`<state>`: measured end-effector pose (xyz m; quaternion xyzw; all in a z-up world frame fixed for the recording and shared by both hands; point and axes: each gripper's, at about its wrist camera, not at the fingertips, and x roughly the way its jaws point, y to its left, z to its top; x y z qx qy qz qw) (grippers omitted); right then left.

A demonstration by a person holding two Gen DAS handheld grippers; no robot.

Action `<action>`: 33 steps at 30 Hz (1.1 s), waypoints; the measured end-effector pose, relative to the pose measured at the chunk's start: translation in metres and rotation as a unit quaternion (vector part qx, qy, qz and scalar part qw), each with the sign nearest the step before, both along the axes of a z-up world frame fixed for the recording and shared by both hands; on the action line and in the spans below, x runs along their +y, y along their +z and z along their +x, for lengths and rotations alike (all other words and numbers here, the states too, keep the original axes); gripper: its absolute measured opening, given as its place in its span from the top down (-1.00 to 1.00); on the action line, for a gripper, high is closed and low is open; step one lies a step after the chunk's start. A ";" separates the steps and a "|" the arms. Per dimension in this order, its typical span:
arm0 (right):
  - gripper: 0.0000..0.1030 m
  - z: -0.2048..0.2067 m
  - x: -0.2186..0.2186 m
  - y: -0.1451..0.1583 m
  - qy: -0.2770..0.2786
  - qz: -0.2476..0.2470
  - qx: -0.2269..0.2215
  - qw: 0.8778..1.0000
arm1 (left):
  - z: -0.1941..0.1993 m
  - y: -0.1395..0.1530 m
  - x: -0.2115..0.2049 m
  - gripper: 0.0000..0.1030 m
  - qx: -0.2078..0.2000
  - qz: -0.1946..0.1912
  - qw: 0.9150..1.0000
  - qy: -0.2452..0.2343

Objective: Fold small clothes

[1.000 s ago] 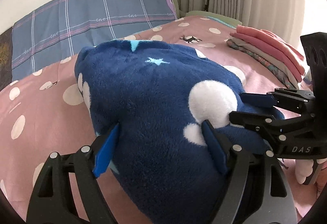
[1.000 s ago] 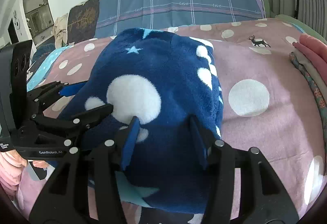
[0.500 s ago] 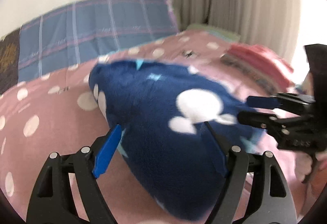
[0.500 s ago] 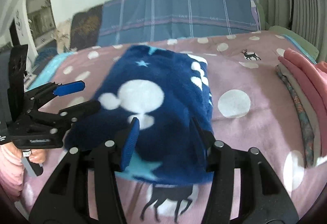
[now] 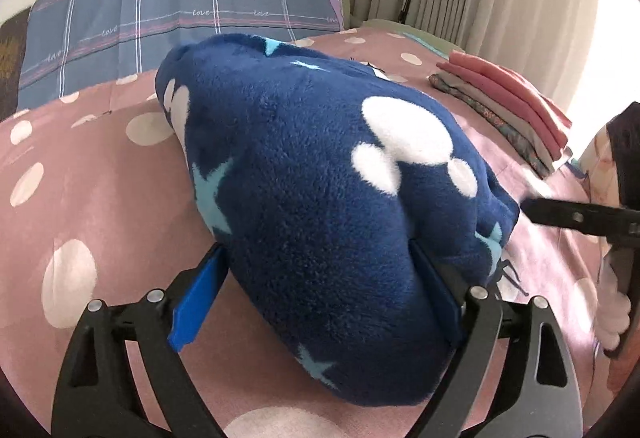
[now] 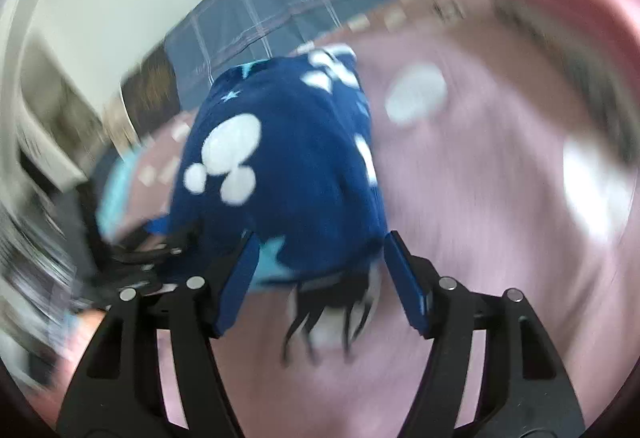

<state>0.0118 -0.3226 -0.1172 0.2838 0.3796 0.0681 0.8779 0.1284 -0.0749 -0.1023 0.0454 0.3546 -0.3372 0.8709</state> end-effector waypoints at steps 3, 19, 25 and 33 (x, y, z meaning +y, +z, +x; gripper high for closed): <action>-0.38 -0.011 -0.017 -0.024 -0.008 0.139 0.028 0.990 | 0.002 -0.003 0.003 -0.77 0.008 -0.013 1.000 0.003; -0.96 0.049 0.017 -0.031 -0.125 0.137 0.112 0.976 | 0.001 -0.003 0.012 -0.77 0.000 -0.036 0.999 0.003; -0.96 0.036 0.030 -0.032 -0.107 0.201 0.131 0.965 | 0.005 -0.006 0.016 -0.82 0.016 -0.053 0.998 0.001; -0.96 0.065 -0.001 -0.042 -0.153 0.236 0.086 0.956 | 0.005 -0.006 0.016 -0.82 0.017 -0.055 0.998 0.002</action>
